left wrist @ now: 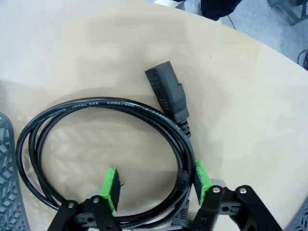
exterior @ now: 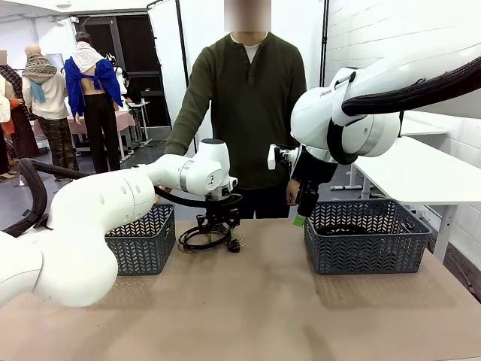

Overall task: Organize the cables according to human instructions.
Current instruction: Pick up a bundle of cables and place it in the basket indicated by the human.

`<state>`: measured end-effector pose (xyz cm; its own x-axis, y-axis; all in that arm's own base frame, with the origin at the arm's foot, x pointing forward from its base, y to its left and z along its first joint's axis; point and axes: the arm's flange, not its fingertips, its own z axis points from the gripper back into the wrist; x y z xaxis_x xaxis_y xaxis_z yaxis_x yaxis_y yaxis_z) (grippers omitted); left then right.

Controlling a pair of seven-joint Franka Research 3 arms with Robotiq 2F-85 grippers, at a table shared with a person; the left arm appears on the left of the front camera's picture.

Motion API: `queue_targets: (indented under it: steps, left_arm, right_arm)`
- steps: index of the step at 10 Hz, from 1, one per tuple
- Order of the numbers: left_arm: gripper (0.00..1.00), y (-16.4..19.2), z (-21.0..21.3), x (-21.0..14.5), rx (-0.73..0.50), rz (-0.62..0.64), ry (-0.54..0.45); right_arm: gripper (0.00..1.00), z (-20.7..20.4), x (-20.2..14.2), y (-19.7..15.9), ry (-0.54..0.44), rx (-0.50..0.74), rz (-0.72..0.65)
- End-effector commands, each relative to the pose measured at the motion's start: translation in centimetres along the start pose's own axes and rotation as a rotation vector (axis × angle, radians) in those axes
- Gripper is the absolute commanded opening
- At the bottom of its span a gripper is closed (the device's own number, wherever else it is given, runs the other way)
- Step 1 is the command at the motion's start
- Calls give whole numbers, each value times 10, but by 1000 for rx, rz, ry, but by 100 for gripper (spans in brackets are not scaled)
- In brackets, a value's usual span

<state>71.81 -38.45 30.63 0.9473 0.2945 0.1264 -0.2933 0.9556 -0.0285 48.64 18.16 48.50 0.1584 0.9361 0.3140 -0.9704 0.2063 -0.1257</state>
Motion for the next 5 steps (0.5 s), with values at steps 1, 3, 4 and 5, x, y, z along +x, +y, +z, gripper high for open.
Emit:
queue_targets:
  steps: [1,3,4,5]
  left_arm:
    - [33,-44,-2,40,1,10,7]
    - [0,-43,-2,40,0,10,10]
    - [0,-43,-1,40,2,8,10]
    - [0,-43,-1,40,-5,6,14]
  right_arm:
    - [100,0,0,0,8,-6,-5]
    - [100,0,0,0,8,-6,-5]
    - [100,0,0,0,8,-6,-5]
    - [100,0,0,0,8,-6,-5]
